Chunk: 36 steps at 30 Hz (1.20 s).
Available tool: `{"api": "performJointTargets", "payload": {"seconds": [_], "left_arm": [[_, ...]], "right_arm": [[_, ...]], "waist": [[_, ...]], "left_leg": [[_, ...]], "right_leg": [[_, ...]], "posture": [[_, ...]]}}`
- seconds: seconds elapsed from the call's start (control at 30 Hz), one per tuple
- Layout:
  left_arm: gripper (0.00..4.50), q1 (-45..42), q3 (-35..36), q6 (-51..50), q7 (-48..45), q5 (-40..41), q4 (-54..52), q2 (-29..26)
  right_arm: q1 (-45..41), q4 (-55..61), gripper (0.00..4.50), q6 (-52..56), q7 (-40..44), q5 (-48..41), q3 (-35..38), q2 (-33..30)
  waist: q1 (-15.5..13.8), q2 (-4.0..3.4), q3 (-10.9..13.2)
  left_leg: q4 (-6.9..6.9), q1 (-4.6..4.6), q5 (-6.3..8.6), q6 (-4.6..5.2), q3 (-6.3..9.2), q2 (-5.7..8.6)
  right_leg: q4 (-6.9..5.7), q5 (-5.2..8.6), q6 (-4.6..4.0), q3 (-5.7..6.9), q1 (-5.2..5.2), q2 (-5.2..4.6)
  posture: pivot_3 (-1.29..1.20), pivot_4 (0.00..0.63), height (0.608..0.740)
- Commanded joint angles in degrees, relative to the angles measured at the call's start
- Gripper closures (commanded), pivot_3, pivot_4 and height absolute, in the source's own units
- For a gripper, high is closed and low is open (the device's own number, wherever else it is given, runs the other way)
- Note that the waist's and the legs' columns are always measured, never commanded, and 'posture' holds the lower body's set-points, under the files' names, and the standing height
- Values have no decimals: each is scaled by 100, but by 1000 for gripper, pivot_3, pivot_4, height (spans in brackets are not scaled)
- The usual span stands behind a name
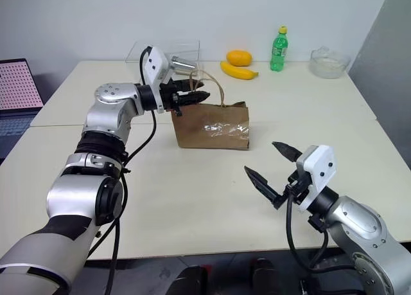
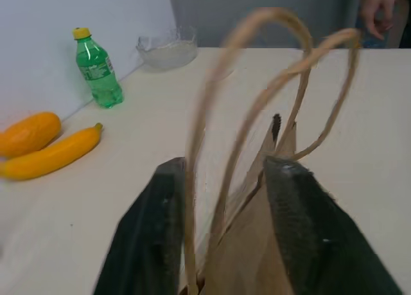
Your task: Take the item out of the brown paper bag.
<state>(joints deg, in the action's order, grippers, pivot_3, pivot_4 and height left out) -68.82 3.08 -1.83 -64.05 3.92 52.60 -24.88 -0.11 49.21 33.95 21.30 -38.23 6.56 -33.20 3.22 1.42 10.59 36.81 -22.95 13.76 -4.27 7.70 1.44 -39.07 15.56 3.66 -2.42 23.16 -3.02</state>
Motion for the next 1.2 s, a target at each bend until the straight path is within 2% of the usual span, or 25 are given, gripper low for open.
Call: {"api": "performJointTargets", "payload": {"seconds": [0.03,0.17,0.4,0.5,0.63,0.7,0.8,0.93,0.97,1.1,1.2], "left_arm": [[1325,47,-7,127,-9,87,-436,-169],[104,624,49,-57,-239,272,-1198,-470],[104,1867,489,-1040,154,972,-3147,-759],[104,2807,888,-1780,662,1474,-4504,-727],[66,4144,1211,-2408,1221,2144,-6327,-533],[66,4737,1322,-2460,1537,2370,-7029,-364],[66,5177,1359,-2458,1952,2519,-7553,-181],[66,5899,1420,-2071,2389,2453,-8016,102],[66,5963,1424,-2018,2464,2454,-8059,135],[66,6275,1328,-1775,2628,2399,-8177,188],[66,6350,1229,-1677,2626,2383,-8156,110]], "right_arm": [[-123,78,0,-100,48,15,7,8],[-172,-10,0,-92,121,7,27,-36],[-494,-422,0,-37,173,248,-99,-85],[-1047,-912,0,11,167,300,-144,-22],[-2051,-2049,923,-75,280,748,-345,-38],[-2856,-2892,1682,-170,376,1041,-563,74],[-3691,-3886,2781,-370,543,1362,-705,219],[-5275,-6094,4259,-1090,1124,2023,-1119,487],[-5499,-6490,4464,-1283,1257,2169,-1197,530],[-7014,-9467,4464,-2575,1485,3215,-1745,1058],[-7555,-10765,4464,-3249,1463,3730,-1935,1324]], "waist": [[0,0,0],[21,-3,-2],[7,-4,-3],[40,-8,-5],[54,-9,-6],[51,-9,-6],[8,-9,-6],[9,-11,-6],[9,-10,-6],[28,-10,-7],[30,-11,-7]], "left_leg": [[0,0,0,0,0,0],[-1,3,0,0,-2,-2],[4,2,0,0,2,-5],[4,3,0,0,0,-8],[2,10,0,0,-6,-12],[4,10,0,0,-4,-11],[5,10,0,-1,-8,-13],[3,12,0,-1,-20,-6],[3,11,0,-1,-18,-7],[-3,14,0,-1,-19,-11],[-7,14,0,-1,-19,-11]], "right_leg": [[0,0,0,0,0,0],[0,0,0,-3,-1,0],[-2,-1,-1,-2,-1,2],[-1,-1,-1,-4,-2,1],[-4,-2,-4,-10,-3,1],[-3,-2,-4,-8,-3,1],[-2,-5,-8,-8,-3,2],[1,-6,-9,-18,-3,-3],[2,-6,-10,-15,-3,-2],[3,-8,-13,-12,1,1],[6,-8,-14,-13,1,1]], "posture": [[0,150,740],[0,150,740],[0,150,740],[0,150,740],[0,150,740],[0,150,740],[0,150,740],[0,150,740],[0,150,740],[0,150,740],[0,150,740]]}}
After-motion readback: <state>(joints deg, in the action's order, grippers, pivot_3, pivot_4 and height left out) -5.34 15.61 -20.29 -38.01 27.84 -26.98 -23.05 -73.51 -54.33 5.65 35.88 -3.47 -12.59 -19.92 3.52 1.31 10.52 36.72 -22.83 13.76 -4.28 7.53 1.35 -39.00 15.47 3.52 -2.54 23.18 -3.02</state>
